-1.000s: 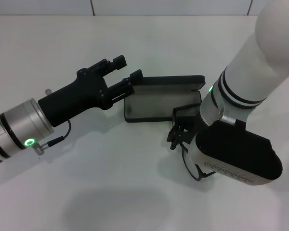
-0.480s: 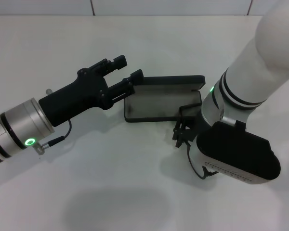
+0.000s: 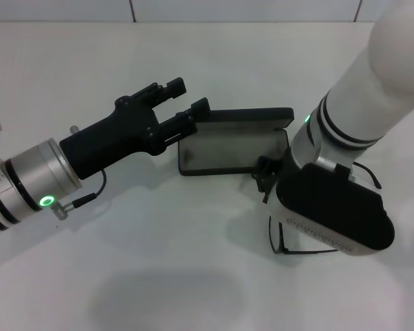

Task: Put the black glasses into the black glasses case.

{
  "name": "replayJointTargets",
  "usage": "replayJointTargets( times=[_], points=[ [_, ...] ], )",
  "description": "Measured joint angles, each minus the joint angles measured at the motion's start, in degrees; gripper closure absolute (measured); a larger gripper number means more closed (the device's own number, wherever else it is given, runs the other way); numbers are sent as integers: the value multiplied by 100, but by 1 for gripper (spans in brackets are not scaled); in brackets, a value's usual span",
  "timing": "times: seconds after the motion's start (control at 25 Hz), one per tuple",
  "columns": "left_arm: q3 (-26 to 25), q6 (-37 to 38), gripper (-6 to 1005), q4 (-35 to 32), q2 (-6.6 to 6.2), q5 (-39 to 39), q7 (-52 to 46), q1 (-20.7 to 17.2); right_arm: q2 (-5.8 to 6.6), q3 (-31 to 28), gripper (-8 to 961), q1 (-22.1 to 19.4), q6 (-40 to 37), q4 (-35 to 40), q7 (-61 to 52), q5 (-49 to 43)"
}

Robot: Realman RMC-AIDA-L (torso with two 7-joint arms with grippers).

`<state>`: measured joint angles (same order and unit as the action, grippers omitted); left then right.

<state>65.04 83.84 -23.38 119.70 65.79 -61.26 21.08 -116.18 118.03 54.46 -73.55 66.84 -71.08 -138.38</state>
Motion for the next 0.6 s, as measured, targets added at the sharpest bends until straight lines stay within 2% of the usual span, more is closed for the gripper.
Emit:
replayJointTargets(
  times=[0.08,0.2,0.28,0.4,0.6],
  points=[
    [0,1,301,1,0,0,-12,9,0,-141,733,-2,-109,40,-90,-5],
    [0,11,301,-2,-9,-1,-46,58,1,-703,817,-112,-515,223,-110,117],
    [0,17,301,-5,-19,-1,-89,115,0,-1164,826,-215,-802,341,-111,270],
    [0,29,301,-40,-44,3,-219,219,0,-1989,840,-415,-1177,457,-129,566],
    [5,171,302,-67,-124,63,-277,434,18,-3631,839,-1019,-1484,617,-192,1505]
  ],
)
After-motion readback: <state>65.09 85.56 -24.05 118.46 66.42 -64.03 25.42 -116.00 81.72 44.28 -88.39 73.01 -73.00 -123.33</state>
